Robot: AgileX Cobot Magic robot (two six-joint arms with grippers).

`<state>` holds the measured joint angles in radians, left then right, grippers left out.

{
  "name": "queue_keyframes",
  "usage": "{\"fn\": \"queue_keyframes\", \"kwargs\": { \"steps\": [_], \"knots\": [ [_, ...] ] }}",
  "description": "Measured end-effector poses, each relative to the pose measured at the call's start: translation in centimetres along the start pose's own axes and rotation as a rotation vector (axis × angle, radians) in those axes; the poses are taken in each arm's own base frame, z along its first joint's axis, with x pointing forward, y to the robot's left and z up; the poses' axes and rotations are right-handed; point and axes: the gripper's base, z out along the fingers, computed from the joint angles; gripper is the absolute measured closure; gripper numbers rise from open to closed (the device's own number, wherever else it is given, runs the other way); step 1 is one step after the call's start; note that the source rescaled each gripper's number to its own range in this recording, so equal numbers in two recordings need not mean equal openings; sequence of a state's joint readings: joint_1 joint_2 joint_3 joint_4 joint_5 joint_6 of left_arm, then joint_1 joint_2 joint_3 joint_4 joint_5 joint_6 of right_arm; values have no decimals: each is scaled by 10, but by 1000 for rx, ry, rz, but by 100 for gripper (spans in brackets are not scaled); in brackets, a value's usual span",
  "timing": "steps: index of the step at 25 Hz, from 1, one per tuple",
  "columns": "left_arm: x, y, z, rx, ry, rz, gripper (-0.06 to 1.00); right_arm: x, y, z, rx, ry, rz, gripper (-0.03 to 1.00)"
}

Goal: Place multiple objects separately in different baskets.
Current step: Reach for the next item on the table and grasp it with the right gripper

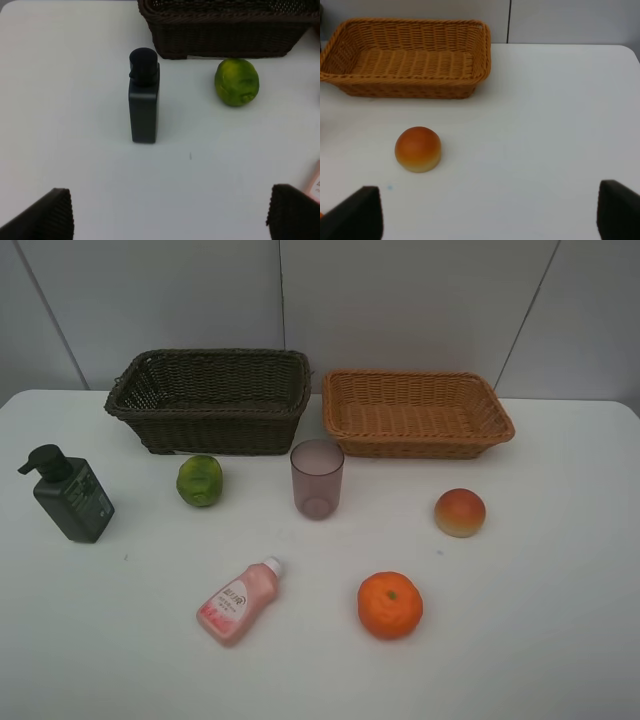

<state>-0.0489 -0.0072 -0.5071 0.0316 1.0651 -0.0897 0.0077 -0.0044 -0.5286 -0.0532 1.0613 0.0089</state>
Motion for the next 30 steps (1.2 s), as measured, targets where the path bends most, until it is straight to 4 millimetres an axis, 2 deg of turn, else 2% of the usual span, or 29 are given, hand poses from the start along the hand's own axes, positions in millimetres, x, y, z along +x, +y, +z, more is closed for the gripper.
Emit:
{"fn": "queue_keyframes", "kwargs": {
  "steps": [30],
  "knots": [
    [0, 0, 0, 0, 0, 0, -6, 0, 0, 0, 0, 0, 0, 19]
  ]
}}
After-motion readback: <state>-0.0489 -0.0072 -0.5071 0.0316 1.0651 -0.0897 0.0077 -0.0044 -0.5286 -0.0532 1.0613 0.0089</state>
